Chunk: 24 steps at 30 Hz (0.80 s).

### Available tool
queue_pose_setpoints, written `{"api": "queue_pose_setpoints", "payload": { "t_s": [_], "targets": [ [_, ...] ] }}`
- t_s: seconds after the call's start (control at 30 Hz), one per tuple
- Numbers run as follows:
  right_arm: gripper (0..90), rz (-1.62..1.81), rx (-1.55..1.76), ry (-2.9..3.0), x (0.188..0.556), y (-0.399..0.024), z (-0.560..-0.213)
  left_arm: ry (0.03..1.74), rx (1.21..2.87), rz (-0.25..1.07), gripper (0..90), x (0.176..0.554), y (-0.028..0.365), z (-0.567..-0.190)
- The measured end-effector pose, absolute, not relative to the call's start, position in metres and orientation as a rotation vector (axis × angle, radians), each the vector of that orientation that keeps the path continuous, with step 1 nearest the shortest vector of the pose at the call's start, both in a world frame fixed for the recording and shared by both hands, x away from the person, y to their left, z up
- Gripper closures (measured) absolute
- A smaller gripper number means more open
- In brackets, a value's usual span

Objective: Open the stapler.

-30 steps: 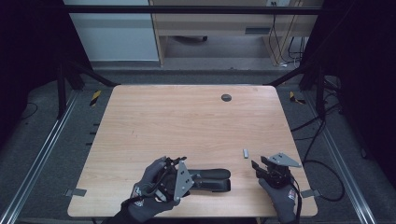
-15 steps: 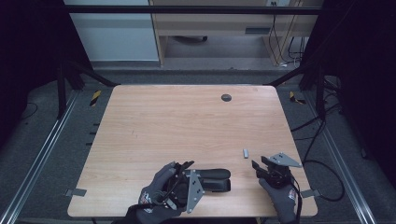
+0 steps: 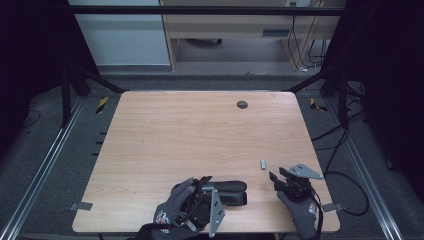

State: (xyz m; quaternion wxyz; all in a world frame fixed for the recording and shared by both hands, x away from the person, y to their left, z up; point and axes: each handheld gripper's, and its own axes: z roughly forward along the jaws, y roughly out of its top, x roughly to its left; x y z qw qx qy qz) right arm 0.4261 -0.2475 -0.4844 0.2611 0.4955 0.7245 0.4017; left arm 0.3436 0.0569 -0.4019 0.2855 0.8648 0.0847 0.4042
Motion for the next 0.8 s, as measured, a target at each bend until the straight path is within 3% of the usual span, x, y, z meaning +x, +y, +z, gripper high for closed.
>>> {"api": "queue_pose_setpoints", "payload": {
  "t_s": [0.8],
  "targets": [
    [56.2,1.095,1.344,1.959,0.426,-0.247,-0.485,0.128,2.37,1.206,34.1,0.339,0.037,-0.421]
  ]
}}
